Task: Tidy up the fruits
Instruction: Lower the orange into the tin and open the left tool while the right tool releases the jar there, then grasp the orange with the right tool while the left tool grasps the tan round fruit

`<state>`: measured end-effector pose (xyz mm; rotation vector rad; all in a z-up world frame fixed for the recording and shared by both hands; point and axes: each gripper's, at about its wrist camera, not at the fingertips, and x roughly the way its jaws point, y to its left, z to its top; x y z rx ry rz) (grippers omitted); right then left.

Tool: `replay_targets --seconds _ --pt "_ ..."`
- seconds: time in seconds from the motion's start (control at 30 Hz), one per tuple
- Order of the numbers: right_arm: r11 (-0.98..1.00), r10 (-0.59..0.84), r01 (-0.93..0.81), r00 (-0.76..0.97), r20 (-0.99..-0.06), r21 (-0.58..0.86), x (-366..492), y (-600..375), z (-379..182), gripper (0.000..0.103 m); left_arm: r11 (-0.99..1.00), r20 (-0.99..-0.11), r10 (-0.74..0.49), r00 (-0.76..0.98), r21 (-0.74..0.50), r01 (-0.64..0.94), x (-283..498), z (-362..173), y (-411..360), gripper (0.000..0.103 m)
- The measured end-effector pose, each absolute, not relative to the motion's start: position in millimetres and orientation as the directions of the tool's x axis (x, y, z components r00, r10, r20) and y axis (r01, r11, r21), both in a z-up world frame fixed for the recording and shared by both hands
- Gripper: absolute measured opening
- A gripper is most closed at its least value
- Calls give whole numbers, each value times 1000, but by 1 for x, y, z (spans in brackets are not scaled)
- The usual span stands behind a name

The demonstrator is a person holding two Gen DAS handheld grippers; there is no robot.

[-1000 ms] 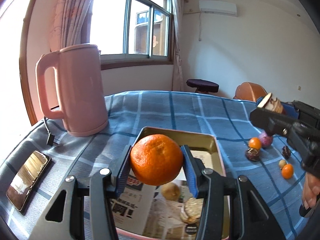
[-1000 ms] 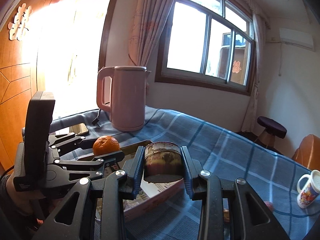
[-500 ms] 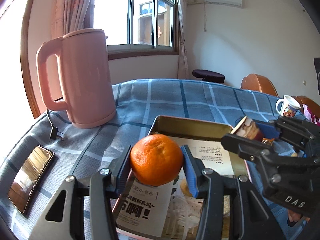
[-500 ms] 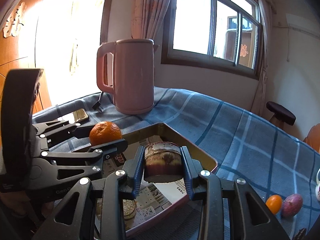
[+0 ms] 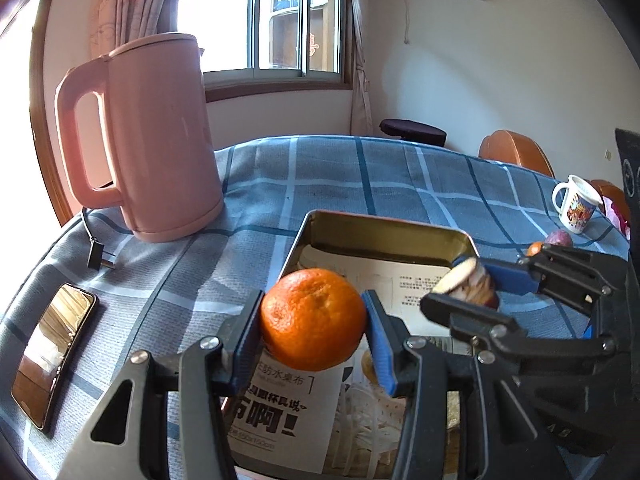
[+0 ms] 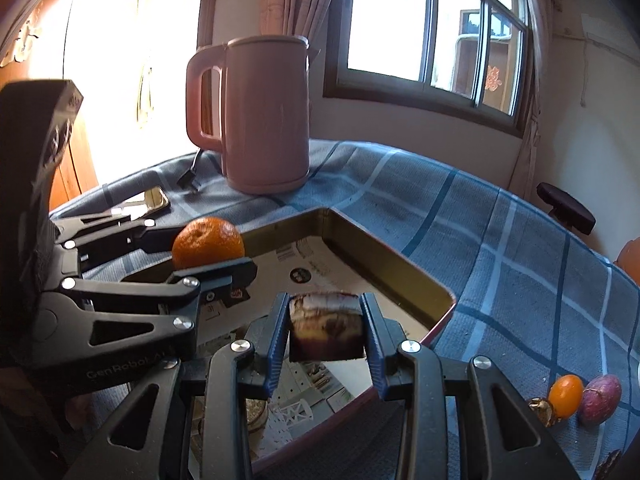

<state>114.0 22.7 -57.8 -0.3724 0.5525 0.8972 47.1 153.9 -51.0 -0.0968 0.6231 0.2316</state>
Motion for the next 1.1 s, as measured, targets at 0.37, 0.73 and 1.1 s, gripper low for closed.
replay_targets --seconds 0.37,0.73,1.1 --pt "573 610 -817 479 -631 -66 118 24 -67 37 968 -585 202 785 -3 -251 48 -50 153 53" --pt "646 605 -760 567 -559 -70 106 -22 -49 50 970 -453 200 869 -35 -242 21 -29 131 95" --pt "814 444 -573 720 -534 -96 99 -155 -35 55 995 -451 83 889 -11 -98 24 -24 65 97"
